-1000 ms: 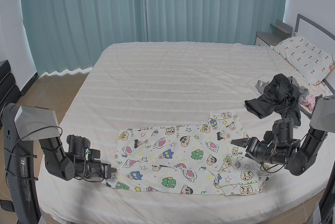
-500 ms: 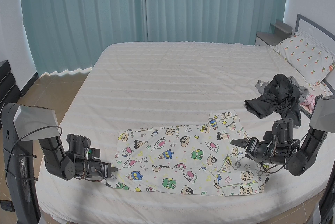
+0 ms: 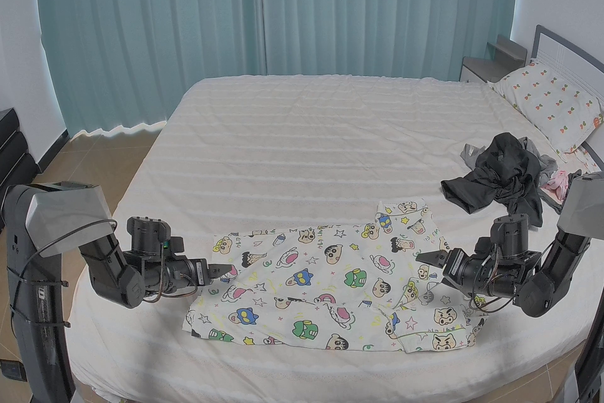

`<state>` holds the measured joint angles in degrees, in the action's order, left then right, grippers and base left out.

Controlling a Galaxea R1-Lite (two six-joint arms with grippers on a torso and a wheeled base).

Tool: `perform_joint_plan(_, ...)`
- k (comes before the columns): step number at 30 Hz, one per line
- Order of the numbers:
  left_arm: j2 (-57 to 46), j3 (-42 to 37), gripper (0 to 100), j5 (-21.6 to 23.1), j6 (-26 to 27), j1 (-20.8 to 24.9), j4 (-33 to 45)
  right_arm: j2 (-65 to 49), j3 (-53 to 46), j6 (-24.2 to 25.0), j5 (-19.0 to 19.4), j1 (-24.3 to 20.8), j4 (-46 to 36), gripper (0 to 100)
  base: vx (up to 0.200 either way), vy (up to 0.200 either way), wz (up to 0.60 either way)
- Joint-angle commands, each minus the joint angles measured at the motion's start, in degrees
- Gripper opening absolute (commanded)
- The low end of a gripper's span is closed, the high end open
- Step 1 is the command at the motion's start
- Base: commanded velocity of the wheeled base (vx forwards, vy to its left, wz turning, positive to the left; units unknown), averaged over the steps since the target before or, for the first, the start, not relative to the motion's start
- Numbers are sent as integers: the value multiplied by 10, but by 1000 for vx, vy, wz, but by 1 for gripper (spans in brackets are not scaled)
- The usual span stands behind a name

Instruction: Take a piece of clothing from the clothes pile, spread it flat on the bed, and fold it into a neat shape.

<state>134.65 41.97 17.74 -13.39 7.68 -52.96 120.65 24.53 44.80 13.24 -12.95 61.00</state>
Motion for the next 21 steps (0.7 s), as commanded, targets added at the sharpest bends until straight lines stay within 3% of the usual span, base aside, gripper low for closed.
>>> perform_joint_plan(1,-2,-9,100,12,8,10,0,-1,0,0,0,-1,0,100,0,0,0)
perform_joint_plan(7,10,-14,100,16,39,8,1,-1,-1,0,0,-1,0,100,0,0,0)
perform_joint_plan(19,21,-28,100,18,40,8,1,-1,-1,0,0,-1,0,100,0,0,0)
perform_joint_plan(20,21,-29,0,18,40,8,1,-1,0,0,0,-1,0,100,0,0,0)
perform_joint_plan(21,21,-31,0,18,40,8,1,-1,0,0,0,-1,1,100,0,0,0)
